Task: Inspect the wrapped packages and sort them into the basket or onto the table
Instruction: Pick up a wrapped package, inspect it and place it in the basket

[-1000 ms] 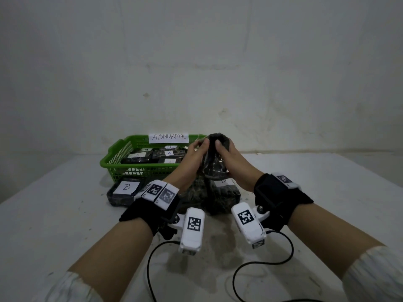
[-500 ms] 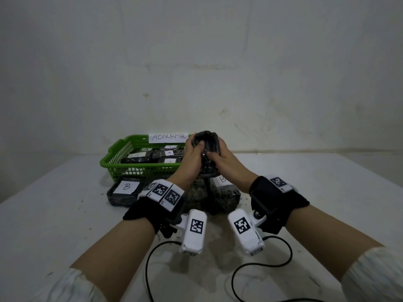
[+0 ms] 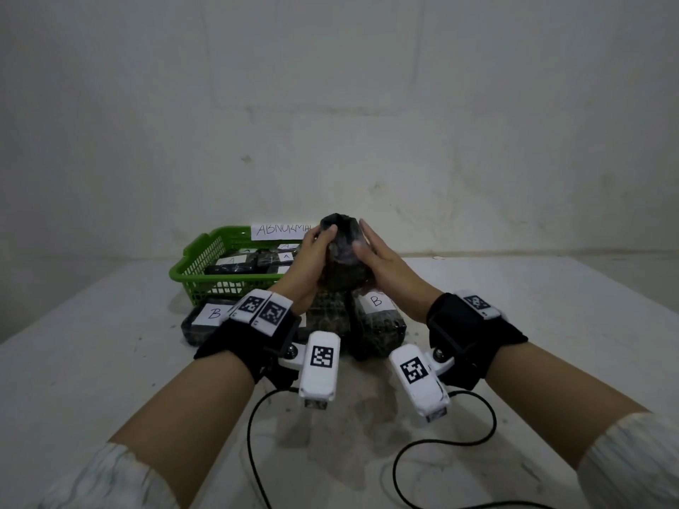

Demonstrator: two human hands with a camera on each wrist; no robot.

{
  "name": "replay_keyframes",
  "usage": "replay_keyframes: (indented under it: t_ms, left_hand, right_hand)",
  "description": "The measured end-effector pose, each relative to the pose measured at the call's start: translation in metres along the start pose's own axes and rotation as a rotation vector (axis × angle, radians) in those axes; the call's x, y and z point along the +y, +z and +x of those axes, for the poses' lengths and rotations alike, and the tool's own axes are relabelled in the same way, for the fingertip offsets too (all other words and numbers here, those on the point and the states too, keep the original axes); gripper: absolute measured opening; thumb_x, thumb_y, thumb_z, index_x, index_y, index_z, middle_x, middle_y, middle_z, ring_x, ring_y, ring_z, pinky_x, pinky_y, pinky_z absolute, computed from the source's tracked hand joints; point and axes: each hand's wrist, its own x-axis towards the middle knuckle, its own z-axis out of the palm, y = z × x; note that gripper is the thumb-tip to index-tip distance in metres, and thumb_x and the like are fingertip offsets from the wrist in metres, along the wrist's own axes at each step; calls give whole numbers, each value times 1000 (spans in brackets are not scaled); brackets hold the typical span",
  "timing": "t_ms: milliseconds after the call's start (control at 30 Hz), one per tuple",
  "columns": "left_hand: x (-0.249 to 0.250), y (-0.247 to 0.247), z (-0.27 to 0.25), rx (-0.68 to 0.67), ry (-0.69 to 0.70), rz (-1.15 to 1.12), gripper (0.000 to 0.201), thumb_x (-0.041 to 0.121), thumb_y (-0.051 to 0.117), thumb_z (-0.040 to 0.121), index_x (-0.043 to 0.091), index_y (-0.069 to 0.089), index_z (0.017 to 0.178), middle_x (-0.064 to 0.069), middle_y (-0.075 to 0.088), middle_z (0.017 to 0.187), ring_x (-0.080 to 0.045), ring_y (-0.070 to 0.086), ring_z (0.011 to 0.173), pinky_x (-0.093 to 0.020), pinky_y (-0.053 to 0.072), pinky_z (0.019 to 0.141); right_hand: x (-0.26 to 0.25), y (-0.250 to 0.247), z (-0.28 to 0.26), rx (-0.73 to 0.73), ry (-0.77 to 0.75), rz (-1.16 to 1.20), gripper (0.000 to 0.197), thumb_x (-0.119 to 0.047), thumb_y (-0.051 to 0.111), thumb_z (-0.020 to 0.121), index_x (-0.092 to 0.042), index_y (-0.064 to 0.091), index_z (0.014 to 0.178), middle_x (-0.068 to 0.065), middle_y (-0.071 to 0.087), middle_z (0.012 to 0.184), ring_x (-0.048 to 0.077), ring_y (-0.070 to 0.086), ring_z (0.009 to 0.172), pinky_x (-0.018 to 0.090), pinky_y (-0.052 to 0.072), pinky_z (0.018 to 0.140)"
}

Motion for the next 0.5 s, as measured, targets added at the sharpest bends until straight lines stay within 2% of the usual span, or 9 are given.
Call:
replay_keyframes:
  t_ms: [67,100,167,233,300,333,400,500]
  left_hand:
    - [2,-5,0,-60,-87,-68,45,46,42,97,16,53,129,-13,63,122,-28,63,109,-41,56,84]
    - [3,-8,0,-69,-126,-92,49,50,40,96,16,56,127,-14,65,119,-28,63,107,-39,57,80]
    - [2,-10,1,-59,-176,-129,52,54,36,96,17,60,123,-14,67,111,-25,66,97,-32,57,68]
    - [1,-10,0,-61,-188,-125,49,55,34,96,18,63,113,-11,68,101,-21,66,87,-28,56,59]
    - [0,-10,-1,-80,-203,-136,50,55,33,96,17,62,111,-11,67,100,-21,66,87,-28,56,62]
    - [0,-10,-1,-91,-208,-139,51,56,33,96,17,62,113,-11,67,101,-21,66,87,-29,57,64]
    - [2,-9,-4,-97,-213,-139,52,56,34,96,16,61,116,-12,67,102,-22,67,88,-29,57,63]
    - [3,-9,-6,-90,-215,-138,54,55,35,96,15,58,123,-13,67,104,-21,67,87,-28,57,59]
  right_hand:
    - [-4,-1,-2,-11,6,3,56,-47,34,100,-45,10,150,-4,31,155,19,47,125,12,47,59]
    - [-4,-1,-2,-20,-8,-11,55,-47,36,100,-45,13,150,-5,31,154,18,46,126,11,46,59]
    - [-3,0,-2,-4,-55,-19,52,-34,44,100,-36,26,150,-5,41,143,8,50,112,10,45,60]
    - [0,2,1,49,-95,-9,45,-19,48,100,-21,39,144,-6,50,121,-3,53,88,6,43,57]
    - [2,3,3,95,-118,-4,37,-12,48,99,-9,47,136,-8,53,104,-9,53,70,5,41,53]
    - [1,4,3,109,-127,-12,34,-11,48,99,-6,48,133,-8,53,100,-8,53,68,6,41,52]
    - [-1,6,2,120,-136,-34,34,-11,49,99,-5,48,132,-7,53,101,0,52,75,5,41,52]
    - [-1,7,3,109,-123,-80,41,-21,53,98,-15,45,137,2,52,121,13,54,97,5,41,54]
